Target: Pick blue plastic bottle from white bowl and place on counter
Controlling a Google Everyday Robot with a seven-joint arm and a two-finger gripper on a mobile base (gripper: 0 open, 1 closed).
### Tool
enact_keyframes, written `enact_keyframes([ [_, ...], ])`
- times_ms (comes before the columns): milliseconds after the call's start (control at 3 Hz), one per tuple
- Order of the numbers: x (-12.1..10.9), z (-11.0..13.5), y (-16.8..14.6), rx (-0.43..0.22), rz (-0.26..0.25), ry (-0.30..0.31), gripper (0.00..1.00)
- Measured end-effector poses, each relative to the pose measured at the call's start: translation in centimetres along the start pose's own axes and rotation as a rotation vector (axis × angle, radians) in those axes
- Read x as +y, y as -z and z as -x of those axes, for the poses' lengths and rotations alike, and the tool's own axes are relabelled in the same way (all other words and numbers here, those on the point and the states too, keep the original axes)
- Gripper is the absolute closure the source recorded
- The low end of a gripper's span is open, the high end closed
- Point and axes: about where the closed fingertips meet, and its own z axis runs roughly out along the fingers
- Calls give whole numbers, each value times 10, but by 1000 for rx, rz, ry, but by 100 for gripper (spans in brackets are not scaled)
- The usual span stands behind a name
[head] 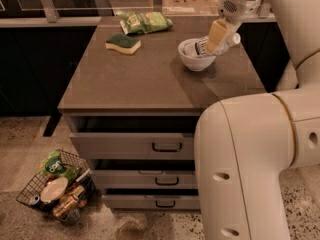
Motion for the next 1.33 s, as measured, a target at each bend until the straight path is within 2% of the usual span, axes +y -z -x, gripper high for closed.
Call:
enact_keyframes([
  [667, -8, 12, -8, -34, -26, 1, 87],
  [1000, -11, 16, -12, -44, -32, 1, 100],
  [1333, -11, 16, -13, -45, -32, 1, 100],
])
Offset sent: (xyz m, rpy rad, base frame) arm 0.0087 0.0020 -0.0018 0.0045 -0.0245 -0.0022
